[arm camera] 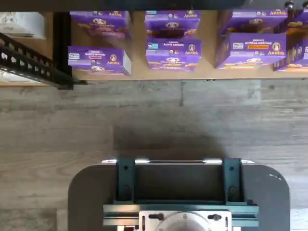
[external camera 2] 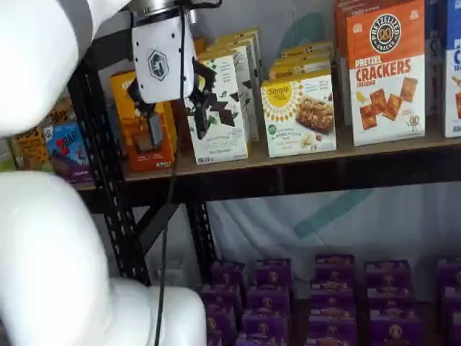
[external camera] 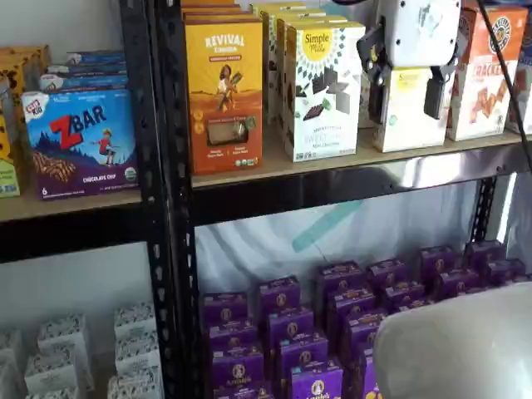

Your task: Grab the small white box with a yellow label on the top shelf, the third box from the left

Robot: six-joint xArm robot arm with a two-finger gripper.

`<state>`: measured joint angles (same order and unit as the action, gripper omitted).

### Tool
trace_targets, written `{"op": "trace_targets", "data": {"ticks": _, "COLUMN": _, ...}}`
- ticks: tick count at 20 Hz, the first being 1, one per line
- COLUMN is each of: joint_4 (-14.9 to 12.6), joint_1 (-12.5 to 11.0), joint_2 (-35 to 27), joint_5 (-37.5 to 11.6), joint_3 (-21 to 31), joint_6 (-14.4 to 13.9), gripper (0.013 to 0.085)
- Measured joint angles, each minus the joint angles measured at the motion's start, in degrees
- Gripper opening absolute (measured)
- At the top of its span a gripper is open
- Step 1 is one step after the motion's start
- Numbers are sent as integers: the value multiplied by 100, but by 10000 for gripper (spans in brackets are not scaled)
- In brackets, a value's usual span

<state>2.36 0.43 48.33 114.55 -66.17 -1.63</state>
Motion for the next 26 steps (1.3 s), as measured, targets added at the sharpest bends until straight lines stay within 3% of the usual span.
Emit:
{"op": "trace_targets", "data": {"ticks": 8, "joint_4": -138, "joint_1": 100, "joint_2": -80, "joint_5": 92, "joint_3": -50, "joint_6": -40, "gripper": 850}}
{"op": "trace_targets", "data": {"ticks": 12, "joint_4": -547, "joint_1": 109, "joint_2": -3, "joint_5": -357, "joint_3": 87, "joint_6": 93, "gripper": 850}}
{"op": "trace_targets", "data": {"ticks": 15, "joint_4": -665, "joint_1": -255, "joint_2": -113, "joint_5": -719, "joint_3": 131, "joint_6": 448, "gripper": 850}}
{"op": "trace_targets", "data": {"ticks": 20, "joint_4": -488, "joint_1": -1051, "joint_2": -531, "joint_5": -1493, "joint_3": 60, "joint_6": 1140, "gripper": 850}}
{"op": "trace_targets", "data": {"ticks": 26, "joint_4": -388, "joint_1": -1475, "joint_2": -1206, "joint_5": -1996, "joint_3": -323, "joint_6": 1524, "gripper": 850}}
